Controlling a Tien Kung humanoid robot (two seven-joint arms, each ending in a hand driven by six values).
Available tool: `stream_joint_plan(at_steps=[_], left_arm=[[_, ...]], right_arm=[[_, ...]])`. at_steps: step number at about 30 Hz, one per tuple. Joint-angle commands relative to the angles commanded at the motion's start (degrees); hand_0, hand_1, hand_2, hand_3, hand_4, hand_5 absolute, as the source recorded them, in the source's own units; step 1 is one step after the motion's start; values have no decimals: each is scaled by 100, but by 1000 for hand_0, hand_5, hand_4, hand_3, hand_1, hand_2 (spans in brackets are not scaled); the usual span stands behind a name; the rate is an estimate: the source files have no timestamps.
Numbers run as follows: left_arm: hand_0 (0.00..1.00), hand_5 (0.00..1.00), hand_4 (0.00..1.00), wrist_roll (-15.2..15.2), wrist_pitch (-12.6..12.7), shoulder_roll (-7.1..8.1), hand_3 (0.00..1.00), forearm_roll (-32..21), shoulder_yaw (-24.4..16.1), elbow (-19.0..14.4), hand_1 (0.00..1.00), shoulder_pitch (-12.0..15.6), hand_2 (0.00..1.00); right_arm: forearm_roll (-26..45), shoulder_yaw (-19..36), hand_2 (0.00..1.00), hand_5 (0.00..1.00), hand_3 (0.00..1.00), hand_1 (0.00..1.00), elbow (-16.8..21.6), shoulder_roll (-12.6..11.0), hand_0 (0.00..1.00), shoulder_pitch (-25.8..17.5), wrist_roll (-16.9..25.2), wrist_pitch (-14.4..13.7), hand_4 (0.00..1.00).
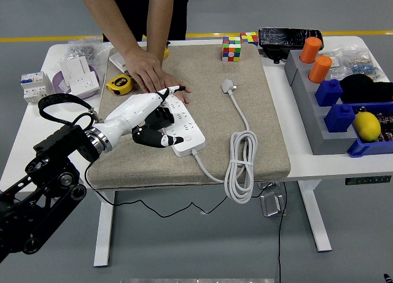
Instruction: Pick up the plug,place it near the board,insert it into the board,press the button
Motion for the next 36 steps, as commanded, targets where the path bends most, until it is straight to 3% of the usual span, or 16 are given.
stream_joint_plan(at_steps=[4,5,13,26,36], left_arm=[[180,2,543,-3,-9,40,934,94,314,188,82,-160,166],[163,2,663,3,-16,43,905,119,387,241,44,-200,137],[146,2,671,-15,-14,-22,896,340,825,722,28,-483,130],[145,2,684,-161,122,-276,888,591,1294,1726,25,-875,130],[144,2,687,-190,154,-255,885,632,1295,1886,24,-864,131]], right_arm=[[-2,2,783,998,794,846,3,-4,957,13,2,-3,998],[0,-1,783,998,794,846,2,-4,957,15,2,-2,998],[14,-21,783,998,795,846,1,-4,957,20,4,-1,998],[30,-38,783,998,795,846,1,-8,957,49,8,-3,998],[18,-9,783,998,795,846,3,5,958,52,10,-4,998]])
